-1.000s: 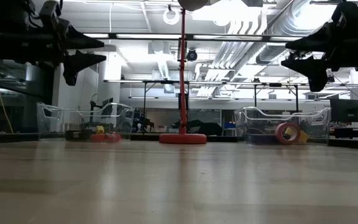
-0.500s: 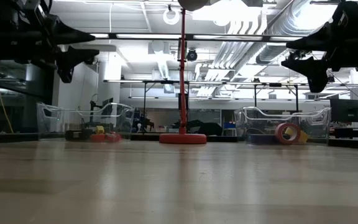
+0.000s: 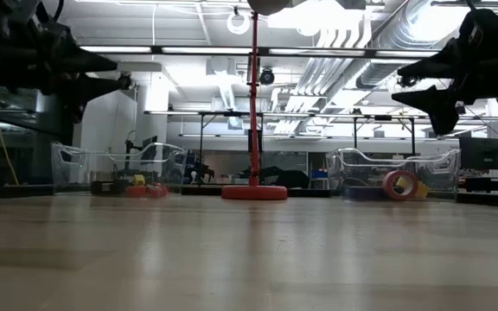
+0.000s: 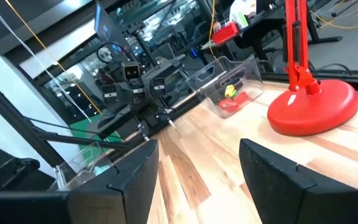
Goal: Pick and place Stapler, Stapler remover, tape
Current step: Return to Home Position
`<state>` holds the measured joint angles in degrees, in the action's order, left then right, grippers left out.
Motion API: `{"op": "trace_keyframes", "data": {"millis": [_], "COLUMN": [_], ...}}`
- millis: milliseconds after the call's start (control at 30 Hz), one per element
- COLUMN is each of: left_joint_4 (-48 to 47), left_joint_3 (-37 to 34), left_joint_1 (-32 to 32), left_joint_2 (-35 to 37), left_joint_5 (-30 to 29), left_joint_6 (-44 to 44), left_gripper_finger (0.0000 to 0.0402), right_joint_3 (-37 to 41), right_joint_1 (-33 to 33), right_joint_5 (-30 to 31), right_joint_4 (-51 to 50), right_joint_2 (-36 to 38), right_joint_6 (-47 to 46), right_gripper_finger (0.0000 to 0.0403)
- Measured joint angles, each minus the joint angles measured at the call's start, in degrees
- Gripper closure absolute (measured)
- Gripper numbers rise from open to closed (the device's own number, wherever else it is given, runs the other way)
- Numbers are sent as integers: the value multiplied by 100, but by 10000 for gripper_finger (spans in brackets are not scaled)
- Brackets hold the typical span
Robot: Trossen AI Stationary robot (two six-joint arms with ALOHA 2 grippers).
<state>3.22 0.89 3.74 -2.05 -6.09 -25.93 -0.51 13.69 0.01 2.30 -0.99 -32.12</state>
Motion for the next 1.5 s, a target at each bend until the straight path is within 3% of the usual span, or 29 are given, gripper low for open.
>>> {"op": "trace_keyframes", "data": {"millis": [133,300,700,1067,1500], "left_joint_4": [-422,-1040,-1164,-1060,-1039], "left_joint_3": [129,360,378,369,365], "left_joint_1": [-41,-38,-39,-39,-39], "left_joint_2": [175,175,144,143,143], "left_joint_5": [-81,-626,-450,-450,-448], "left_joint_6": [151,30,17,15,166], "left_gripper_finger": [231,231,231,231,231], "right_joint_3": [2,2,2,3,4], "right_joint_1": [0,0,0,0,0], "right_joint_5": [-39,-80,-188,34,37], "right_joint_4": [-52,-55,-74,-85,-83], "right_joint_2": [0,0,-2,-4,-4], "right_joint_6": [65,248,748,2079,2060], "right_gripper_finger": [187,187,187,187,187]}}
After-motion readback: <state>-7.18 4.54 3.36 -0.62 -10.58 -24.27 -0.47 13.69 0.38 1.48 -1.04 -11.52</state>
